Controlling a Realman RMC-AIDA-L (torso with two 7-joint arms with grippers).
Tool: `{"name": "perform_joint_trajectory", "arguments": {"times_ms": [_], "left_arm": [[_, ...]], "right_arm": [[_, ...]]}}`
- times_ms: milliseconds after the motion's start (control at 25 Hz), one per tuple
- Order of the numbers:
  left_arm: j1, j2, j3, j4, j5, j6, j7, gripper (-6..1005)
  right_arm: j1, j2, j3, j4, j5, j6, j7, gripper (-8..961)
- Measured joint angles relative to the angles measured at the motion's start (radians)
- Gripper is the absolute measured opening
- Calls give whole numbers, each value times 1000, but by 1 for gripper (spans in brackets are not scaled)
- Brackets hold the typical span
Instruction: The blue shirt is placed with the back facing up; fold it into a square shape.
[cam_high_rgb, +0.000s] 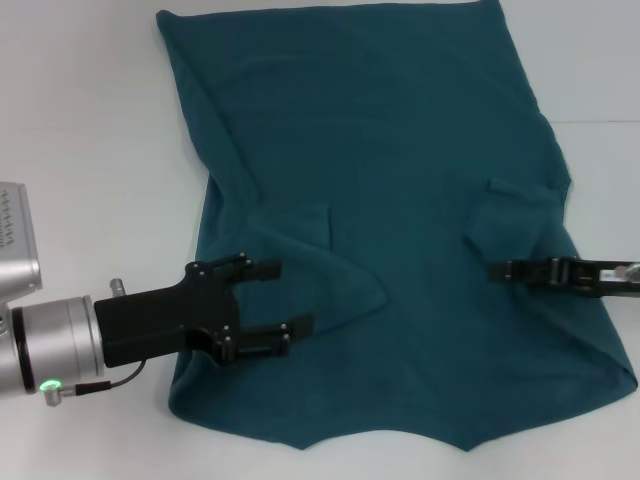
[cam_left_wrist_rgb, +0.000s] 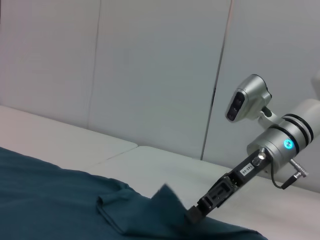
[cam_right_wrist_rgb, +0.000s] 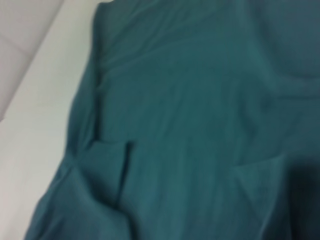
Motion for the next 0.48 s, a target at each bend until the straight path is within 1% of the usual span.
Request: {"name": "perform_joint_trajectory", "arguments": {"times_ms": [120, 240, 320, 480], "left_arm": [[0, 1, -1, 0, 4, -3, -2, 844], [0, 1, -1, 0, 3, -6, -4, 844], [2, 1, -4, 0, 0, -11, -5, 844], [4, 2, -15, 0, 1, -33, -39, 844]], "right_arm": [[12, 12, 0, -1, 0, -28, -18, 659], [16, 18, 0, -3, 1, -35, -24, 659], [11, 17, 7, -8, 9, -42, -28, 659], [-4, 9, 23, -8, 66, -64, -65, 660]]}}
